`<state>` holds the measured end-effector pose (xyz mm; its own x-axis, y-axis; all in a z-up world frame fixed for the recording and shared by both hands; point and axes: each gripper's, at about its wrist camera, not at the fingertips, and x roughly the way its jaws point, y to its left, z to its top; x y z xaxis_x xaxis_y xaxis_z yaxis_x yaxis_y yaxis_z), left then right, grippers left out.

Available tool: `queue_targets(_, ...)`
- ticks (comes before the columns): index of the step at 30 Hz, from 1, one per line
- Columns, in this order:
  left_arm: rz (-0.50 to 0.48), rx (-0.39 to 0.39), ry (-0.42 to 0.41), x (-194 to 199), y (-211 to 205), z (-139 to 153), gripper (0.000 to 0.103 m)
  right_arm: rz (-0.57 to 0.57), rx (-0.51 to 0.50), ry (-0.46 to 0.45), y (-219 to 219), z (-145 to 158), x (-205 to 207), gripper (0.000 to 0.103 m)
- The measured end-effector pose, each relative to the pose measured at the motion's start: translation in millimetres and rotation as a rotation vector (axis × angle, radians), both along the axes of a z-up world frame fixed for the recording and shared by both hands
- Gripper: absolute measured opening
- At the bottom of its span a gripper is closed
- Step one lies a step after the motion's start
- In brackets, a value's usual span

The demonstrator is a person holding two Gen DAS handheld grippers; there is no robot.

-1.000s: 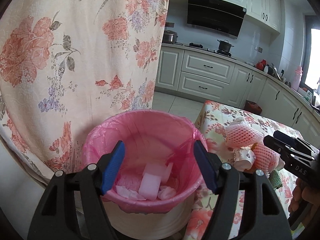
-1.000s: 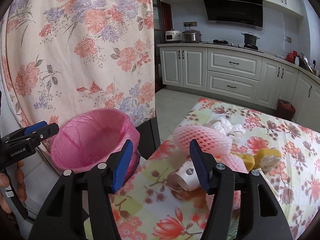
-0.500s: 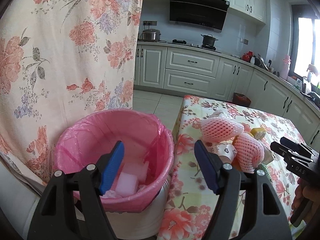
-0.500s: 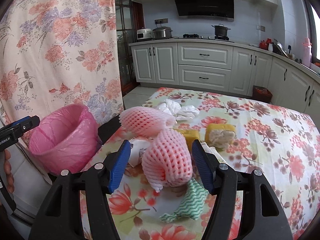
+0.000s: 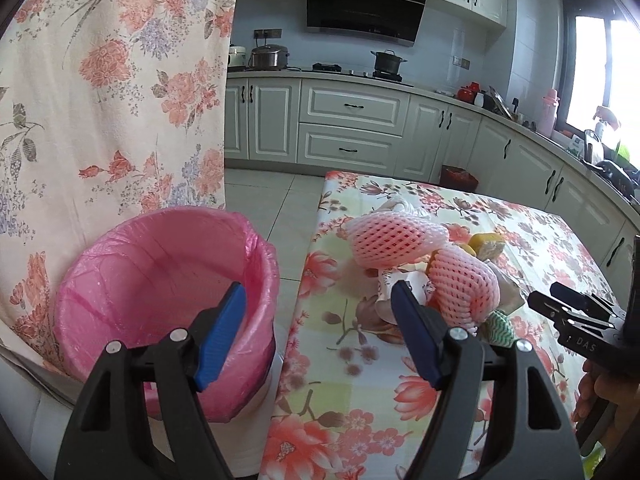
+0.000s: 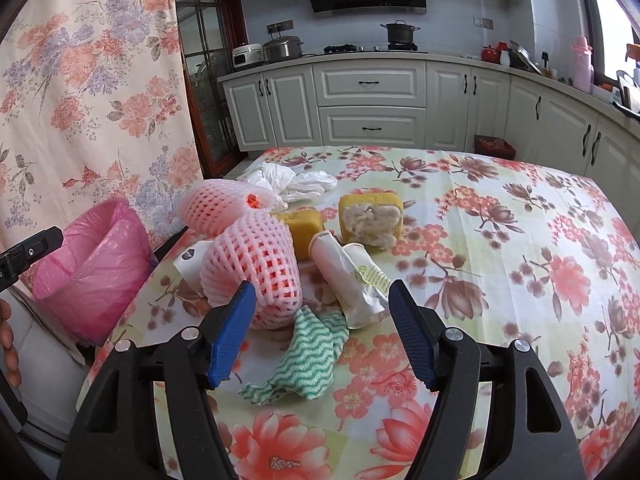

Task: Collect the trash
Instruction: 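Return the left gripper over the table toward the green-and-white cloth, then grasp the green-and-white cloth with the right gripper and lift it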

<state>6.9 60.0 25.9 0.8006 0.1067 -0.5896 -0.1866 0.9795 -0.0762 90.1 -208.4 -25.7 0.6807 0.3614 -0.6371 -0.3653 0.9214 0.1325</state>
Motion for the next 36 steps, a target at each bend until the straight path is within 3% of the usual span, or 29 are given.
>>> queue_targets(20, -0.068, -0.025, 0.026, 27.8, -28.7, -10.7, 0.072, 0.023, -0.049, 0.146, 11.4, -46.3, 11.6, 0.063)
queue_targets(31, -0.105, -0.048, 0.05, 52.5, -45.8, -34.2, 0.072, 0.067, -0.058, 0.178, 21.6, -56.5, 13.8, 0.039)
queue_targets(36, -0.119, -0.056, 0.07, 57.6, -53.2, -45.0, 0.072, 0.077, -0.046, 0.171, 21.6, -55.6, 12.7, 0.033)
